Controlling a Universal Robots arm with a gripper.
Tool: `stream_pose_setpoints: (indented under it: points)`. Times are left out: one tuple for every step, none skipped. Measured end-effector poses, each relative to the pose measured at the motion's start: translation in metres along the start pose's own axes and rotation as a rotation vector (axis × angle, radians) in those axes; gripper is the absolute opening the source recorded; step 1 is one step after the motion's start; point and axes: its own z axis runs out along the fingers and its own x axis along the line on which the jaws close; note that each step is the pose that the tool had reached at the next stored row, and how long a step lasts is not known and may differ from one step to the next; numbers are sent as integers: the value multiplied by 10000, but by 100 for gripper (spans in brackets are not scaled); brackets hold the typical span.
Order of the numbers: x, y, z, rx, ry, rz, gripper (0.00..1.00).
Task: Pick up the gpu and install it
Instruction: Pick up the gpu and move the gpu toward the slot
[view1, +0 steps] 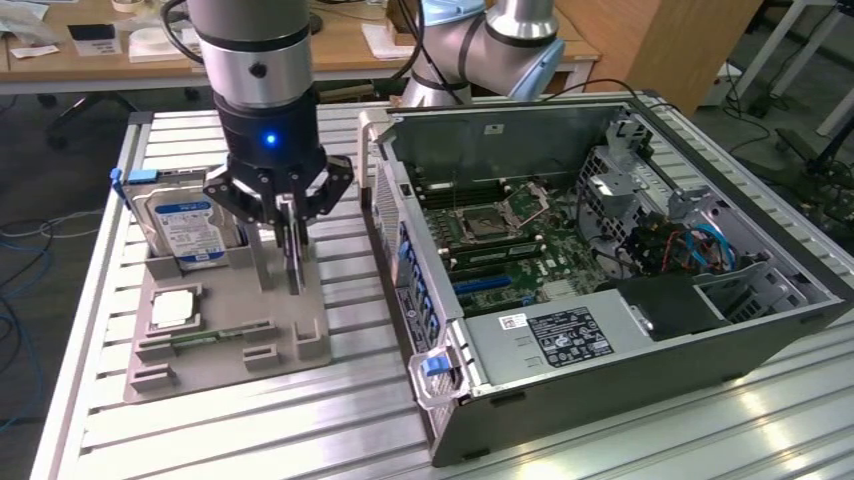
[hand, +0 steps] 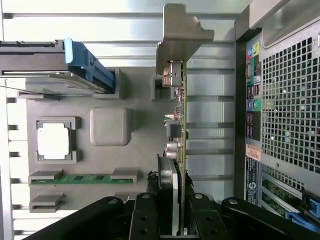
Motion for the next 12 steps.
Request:
stream_pose_setpoints:
  points:
    - [0,0,-11,0,1,0,28]
    - [0,1,-22,0,1,0,28]
    - [0,1,-33,1,1,0,28]
    - [0,1,-44,1,1,0,28]
    - [-1,2,-55,0,1,0,28]
    - [-1,2,-66,0,0,1,28]
    - [-1,2,-79,0,1,0,28]
    - [-1,3,-91,0,1,0,28]
    - [-1,3,-104,0,1,0,28]
    - [-1,4,-117,0,0,0,28]
    - [-1,4,-130,0,1,0,28]
    - [-2,4,-145,0,0,0,28]
